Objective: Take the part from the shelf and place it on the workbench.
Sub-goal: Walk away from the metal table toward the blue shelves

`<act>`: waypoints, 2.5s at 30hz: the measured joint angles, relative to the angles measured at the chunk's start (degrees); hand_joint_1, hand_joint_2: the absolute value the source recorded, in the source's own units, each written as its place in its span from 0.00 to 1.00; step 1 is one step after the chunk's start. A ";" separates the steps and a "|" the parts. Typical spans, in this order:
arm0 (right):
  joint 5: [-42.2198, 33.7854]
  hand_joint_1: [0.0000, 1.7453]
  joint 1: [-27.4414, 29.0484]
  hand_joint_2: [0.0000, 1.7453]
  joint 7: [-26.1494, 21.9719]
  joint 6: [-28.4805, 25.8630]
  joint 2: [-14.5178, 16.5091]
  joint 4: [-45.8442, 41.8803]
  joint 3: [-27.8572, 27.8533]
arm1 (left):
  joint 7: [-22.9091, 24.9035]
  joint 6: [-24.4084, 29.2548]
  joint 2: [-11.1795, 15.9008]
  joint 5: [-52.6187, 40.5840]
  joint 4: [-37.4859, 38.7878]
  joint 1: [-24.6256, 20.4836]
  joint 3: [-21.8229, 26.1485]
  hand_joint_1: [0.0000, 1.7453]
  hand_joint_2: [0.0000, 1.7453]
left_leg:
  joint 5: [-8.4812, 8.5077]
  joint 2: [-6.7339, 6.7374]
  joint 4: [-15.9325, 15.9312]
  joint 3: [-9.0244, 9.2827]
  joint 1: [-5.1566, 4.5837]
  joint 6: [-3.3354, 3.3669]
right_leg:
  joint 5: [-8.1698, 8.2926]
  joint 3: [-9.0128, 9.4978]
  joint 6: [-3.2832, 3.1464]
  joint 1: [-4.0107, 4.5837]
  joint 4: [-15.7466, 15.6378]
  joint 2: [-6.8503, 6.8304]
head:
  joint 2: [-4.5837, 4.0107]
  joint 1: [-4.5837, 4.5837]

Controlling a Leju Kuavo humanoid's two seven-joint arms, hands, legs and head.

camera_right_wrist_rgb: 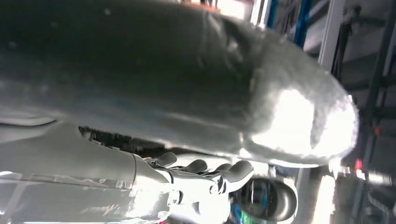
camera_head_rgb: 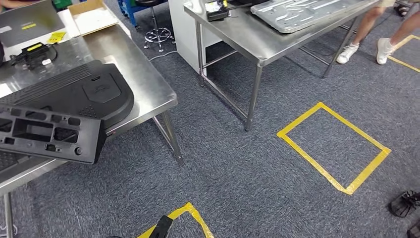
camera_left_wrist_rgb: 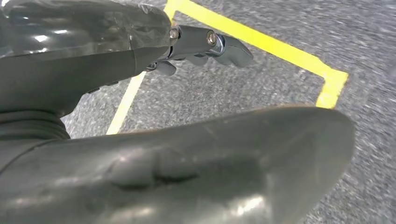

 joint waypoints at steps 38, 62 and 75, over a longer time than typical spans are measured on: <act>-0.04 0.00 -0.81 0.00 0.08 0.01 0.00 0.02 0.03 | 0.64 -0.75 0.01 -0.19 0.03 -0.20 0.00 0.00 0.00 | 1.83 -2.97 2.34 -1.77 -0.24 1.01 | -0.08 0.02 -0.46 0.76 0.49 3.34 | 0.01 -0.01; 0.77 0.00 -0.81 0.00 0.56 0.00 -0.04 -0.25 0.06 | 0.72 -1.01 0.04 -0.30 0.02 -0.47 0.00 0.00 0.00 | -1.28 -0.91 3.05 -1.45 0.38 -0.76 | 0.02 -0.28 -0.11 0.00 0.40 0.33 | 0.00 0.05; 0.98 0.00 -0.77 0.00 0.70 -0.01 0.00 -0.36 0.07 | 0.80 -1.01 0.10 -0.36 0.04 -0.47 0.01 0.00 0.00 | 4.75 -3.16 -5.91 1.44 -0.29 2.06 | -0.90 -0.71 1.26 0.45 1.48 3.83 | 0.01 0.14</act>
